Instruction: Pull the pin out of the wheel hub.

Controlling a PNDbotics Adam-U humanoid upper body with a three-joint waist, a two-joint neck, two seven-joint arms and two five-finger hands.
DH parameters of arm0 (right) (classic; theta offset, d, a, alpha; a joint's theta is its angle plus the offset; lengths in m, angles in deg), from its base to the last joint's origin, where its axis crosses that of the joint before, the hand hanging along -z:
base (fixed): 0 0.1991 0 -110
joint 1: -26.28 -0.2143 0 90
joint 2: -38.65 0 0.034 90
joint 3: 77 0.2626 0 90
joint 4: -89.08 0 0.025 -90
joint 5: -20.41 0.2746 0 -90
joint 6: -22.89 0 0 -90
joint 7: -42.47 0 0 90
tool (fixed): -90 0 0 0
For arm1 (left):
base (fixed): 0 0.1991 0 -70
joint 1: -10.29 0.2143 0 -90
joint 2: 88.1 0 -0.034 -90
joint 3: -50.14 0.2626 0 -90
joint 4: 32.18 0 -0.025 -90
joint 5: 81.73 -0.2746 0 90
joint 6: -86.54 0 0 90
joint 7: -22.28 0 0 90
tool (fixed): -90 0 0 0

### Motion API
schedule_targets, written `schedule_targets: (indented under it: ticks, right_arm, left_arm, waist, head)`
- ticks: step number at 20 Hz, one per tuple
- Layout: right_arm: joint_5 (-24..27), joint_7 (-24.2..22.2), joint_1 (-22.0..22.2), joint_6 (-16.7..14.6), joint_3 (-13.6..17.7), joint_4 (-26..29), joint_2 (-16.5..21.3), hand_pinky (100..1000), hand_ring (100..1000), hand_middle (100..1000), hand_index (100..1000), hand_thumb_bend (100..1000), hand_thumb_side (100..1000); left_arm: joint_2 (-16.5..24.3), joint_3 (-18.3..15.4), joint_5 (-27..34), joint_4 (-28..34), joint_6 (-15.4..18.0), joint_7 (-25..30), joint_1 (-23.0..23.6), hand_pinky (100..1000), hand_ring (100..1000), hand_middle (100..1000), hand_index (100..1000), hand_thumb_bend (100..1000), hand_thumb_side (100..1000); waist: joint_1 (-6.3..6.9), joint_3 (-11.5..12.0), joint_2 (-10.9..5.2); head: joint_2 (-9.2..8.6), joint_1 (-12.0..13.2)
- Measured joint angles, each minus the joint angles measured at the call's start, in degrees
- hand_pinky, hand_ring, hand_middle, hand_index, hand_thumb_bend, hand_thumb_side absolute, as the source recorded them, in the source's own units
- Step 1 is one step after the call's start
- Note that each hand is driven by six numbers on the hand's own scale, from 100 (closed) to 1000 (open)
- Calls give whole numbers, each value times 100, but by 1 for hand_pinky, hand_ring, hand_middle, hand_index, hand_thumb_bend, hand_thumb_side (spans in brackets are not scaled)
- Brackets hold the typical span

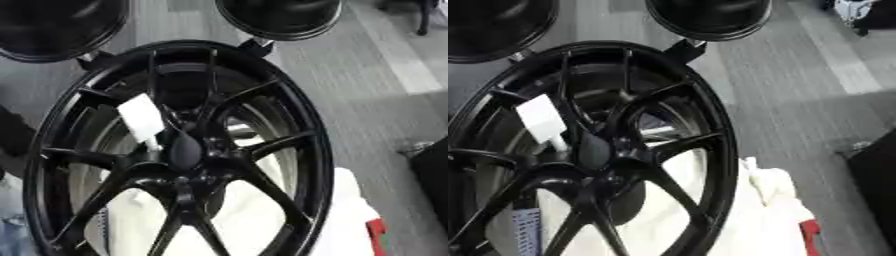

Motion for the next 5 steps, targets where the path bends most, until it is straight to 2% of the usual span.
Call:
schedule_targets:
  ticks: [5]
  right_arm:
    - [2,38,-24,4,3,32,0,897,768,695,786,100,174]
  left_arm:
    - [-311,-20,190,613,210,-344,116,767,741,617,809,100,677]
  waist:
    - [-17,-3,0]
  head:
    - [-2,42]
